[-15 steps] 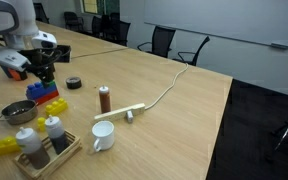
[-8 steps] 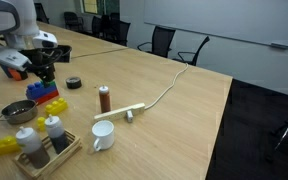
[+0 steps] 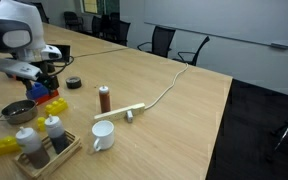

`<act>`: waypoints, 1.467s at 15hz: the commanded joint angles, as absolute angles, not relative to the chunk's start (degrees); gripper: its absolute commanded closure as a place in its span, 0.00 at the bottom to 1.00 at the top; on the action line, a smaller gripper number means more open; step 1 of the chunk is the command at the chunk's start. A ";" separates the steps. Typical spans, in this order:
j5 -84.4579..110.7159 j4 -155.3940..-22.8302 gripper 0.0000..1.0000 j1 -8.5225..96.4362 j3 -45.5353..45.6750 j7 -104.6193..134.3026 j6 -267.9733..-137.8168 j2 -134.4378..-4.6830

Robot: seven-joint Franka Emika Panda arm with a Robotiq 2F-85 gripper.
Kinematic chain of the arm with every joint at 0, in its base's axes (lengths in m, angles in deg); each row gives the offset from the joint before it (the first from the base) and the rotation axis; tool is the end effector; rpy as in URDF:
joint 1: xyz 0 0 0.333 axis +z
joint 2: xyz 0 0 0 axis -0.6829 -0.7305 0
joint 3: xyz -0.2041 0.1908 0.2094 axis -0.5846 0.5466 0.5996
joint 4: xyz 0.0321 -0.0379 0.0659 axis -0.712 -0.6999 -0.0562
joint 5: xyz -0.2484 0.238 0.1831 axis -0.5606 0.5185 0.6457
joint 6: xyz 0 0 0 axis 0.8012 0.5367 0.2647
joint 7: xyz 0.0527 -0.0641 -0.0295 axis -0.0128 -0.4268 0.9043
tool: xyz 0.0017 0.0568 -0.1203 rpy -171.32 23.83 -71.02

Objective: Take the first yellow lego from the top and place it on the green and blue lego

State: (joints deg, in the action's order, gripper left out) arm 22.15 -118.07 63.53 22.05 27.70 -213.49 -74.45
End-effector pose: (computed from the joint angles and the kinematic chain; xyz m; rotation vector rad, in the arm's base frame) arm 0.4677 0.3679 0.2565 -2.7753 -1.0234 -0.0129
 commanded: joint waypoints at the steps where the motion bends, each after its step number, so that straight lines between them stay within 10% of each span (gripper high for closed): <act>1: 16.48 -114.55 0.00 65.34 20.77 23.80 -215.85 -79.41; 22: -1.16 -107.42 0.00 77.77 9.71 3.89 -220.11 -89.50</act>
State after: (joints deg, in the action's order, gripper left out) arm 1.80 -109.99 74.50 12.53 7.00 -220.22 -87.45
